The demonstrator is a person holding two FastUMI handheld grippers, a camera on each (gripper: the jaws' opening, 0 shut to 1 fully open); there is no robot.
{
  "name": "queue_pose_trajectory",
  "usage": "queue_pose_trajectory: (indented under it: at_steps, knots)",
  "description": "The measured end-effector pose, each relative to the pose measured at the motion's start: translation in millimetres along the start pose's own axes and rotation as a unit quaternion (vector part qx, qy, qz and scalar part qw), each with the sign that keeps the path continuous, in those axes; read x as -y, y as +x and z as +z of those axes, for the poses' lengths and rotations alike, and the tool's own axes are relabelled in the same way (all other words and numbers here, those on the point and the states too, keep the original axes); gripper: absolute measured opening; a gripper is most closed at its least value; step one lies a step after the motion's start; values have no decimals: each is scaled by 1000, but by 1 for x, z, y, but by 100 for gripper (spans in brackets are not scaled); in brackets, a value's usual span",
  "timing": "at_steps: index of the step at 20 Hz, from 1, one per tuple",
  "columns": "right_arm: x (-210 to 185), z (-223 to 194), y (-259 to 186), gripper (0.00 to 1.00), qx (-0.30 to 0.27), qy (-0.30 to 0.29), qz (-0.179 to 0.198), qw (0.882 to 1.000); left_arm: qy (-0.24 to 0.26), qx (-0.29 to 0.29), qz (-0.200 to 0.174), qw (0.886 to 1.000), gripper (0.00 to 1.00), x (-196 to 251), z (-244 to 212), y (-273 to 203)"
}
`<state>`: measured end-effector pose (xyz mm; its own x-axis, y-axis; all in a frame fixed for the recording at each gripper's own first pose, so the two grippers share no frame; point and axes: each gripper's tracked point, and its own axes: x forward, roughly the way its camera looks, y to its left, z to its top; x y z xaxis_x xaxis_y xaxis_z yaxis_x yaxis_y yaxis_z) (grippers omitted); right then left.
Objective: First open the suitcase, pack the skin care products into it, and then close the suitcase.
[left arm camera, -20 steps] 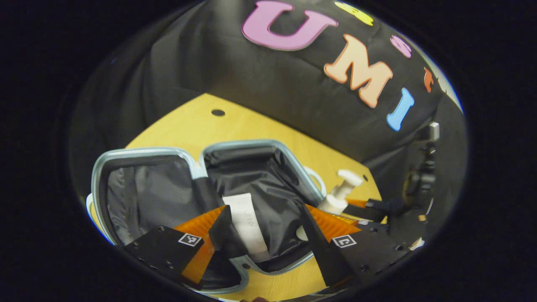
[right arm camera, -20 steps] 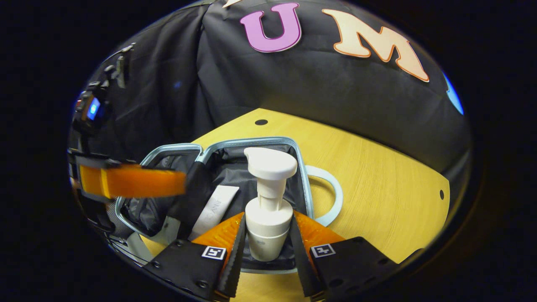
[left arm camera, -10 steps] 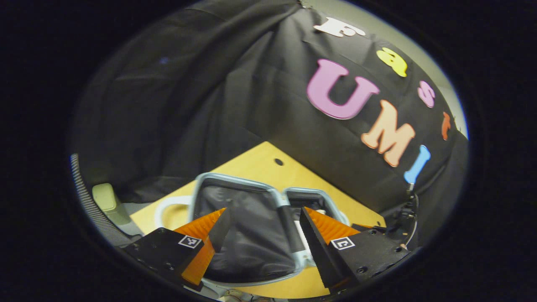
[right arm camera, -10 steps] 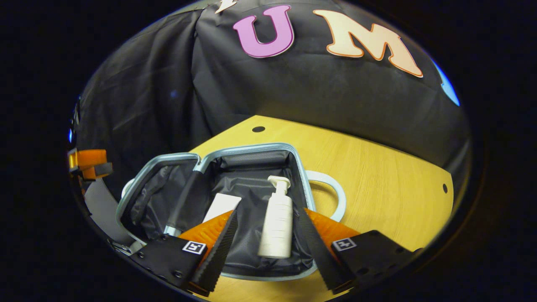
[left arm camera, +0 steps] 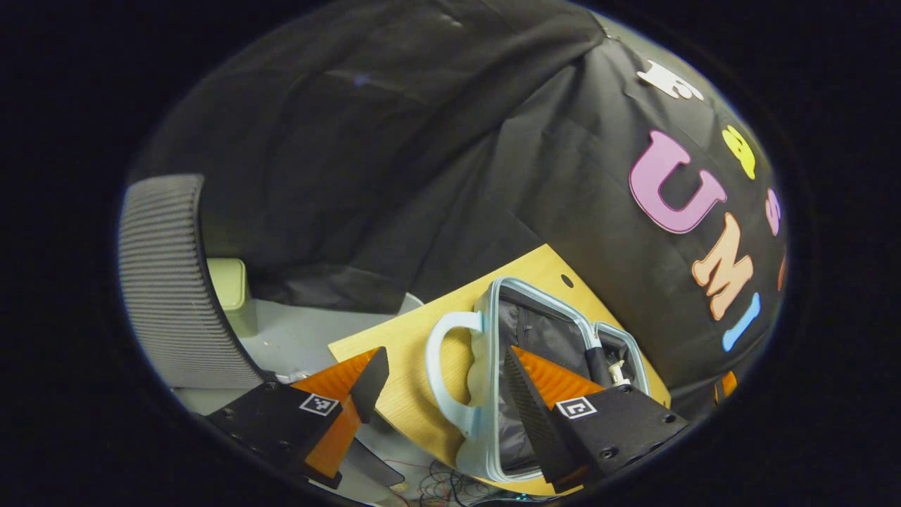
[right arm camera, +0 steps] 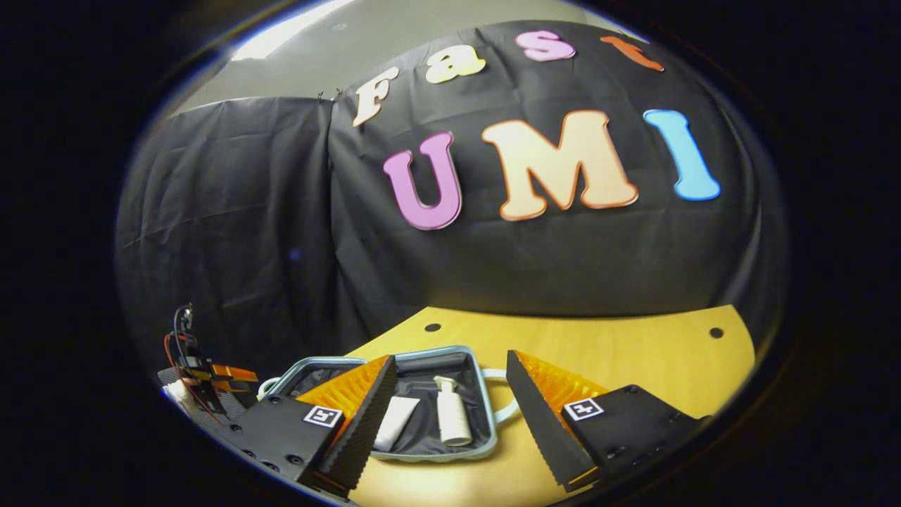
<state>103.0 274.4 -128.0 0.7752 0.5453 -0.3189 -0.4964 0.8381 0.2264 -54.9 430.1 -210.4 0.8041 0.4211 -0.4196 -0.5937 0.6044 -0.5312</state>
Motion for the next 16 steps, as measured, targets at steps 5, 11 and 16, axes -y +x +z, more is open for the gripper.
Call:
queue_pose_trajectory:
  at_steps: [5, 11, 16]
  knots:
    - [27, 48, -72, 98, 23, -42, -51, 998, -43, -15, -11, 999, 95, -20, -16, 27]
    - [45, 67, -108, 98, 43, -24, -88, 995, -61, -26, -43, 997, 77, -12, -23, 39]
    - [55, 76, -122, 98, 57, -24, -105, 993, -74, -38, -39, 996, 3, -11, -20, 46]
